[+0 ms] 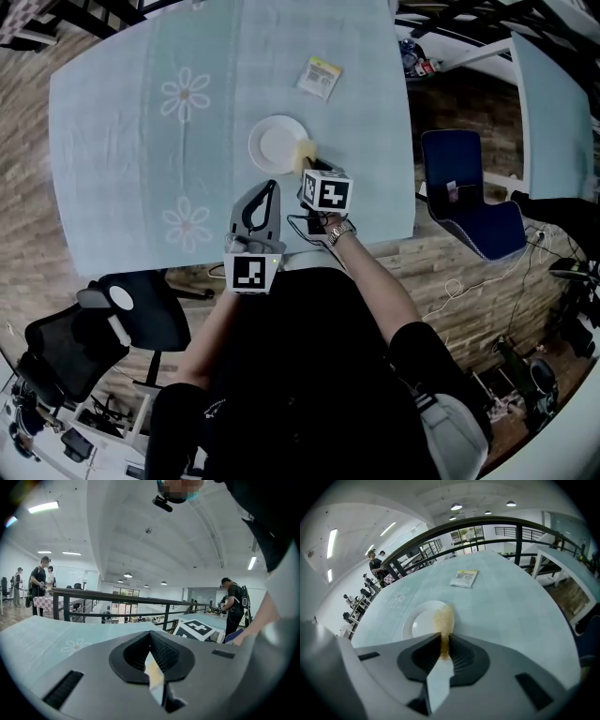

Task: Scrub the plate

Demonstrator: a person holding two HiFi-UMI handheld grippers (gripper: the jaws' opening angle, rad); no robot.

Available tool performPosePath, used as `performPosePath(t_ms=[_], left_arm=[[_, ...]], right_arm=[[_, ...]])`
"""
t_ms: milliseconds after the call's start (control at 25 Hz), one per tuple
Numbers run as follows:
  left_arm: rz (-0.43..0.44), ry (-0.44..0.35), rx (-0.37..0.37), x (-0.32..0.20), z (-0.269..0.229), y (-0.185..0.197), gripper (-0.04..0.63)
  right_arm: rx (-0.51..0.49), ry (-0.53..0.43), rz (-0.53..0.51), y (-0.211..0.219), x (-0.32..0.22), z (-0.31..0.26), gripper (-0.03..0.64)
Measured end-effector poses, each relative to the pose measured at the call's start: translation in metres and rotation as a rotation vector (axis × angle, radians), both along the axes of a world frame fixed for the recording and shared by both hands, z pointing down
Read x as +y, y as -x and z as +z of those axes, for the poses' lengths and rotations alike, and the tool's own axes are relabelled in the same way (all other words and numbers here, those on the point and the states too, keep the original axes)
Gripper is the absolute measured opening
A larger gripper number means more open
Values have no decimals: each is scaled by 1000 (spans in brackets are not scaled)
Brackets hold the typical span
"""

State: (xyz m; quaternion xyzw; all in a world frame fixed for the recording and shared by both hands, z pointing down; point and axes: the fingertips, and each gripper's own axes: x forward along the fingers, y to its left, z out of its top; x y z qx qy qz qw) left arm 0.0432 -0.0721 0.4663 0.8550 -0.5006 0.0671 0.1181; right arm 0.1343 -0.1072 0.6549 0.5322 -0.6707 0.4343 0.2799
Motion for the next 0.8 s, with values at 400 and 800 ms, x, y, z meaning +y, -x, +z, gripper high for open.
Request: performPosePath(t_ms=[400, 800], left_arm=[[-41, -11, -18, 11, -3, -5, 12], [-23, 5, 11, 14, -6, -1, 12]], right_arm=[[35, -238, -80, 1, -7, -44, 52], [-19, -446, -75, 11, 9, -113, 52]])
